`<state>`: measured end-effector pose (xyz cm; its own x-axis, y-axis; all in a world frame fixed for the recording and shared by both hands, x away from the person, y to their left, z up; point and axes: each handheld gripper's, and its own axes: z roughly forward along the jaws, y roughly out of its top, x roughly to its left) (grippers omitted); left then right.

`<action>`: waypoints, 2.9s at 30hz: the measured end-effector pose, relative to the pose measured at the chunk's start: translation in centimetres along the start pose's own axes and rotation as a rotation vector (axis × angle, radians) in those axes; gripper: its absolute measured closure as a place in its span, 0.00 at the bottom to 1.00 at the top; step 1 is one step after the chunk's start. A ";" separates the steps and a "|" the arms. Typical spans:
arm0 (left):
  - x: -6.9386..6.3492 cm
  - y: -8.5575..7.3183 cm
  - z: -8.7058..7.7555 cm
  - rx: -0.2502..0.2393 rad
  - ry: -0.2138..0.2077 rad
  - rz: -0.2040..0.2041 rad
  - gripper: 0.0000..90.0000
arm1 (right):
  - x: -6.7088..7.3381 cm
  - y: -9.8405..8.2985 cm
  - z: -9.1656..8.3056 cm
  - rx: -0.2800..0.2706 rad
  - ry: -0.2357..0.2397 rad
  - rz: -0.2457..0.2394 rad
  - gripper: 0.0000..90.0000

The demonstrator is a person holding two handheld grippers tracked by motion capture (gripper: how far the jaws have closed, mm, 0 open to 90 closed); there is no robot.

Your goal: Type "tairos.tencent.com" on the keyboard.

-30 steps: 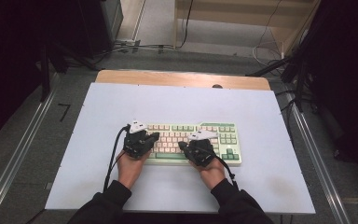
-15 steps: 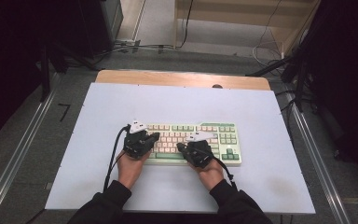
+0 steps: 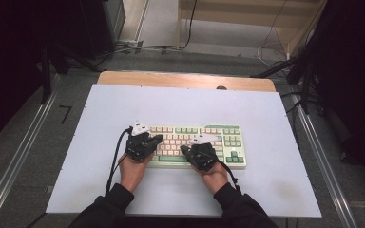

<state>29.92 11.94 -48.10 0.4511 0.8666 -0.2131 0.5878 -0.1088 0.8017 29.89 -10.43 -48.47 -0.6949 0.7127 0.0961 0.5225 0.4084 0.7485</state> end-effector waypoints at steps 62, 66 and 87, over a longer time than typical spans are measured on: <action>-1.5 0.4 1.7 0.011 -0.039 0.006 1.00 | -1.8 0.6 -1.2 -0.045 -0.037 0.040 0.97; -1.5 0.4 1.8 0.011 -0.040 0.009 1.00 | -1.8 0.6 -1.2 -0.044 -0.037 0.042 0.97; -1.9 0.6 2.7 0.034 -0.040 0.032 1.00 | -1.8 0.6 -1.1 -0.042 -0.037 0.043 0.97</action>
<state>31.21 8.89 -48.77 0.4957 0.8425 -0.2106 0.5948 -0.1527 0.7893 30.87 -12.09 -47.44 -0.6534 0.7498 0.1047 0.5292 0.3533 0.7715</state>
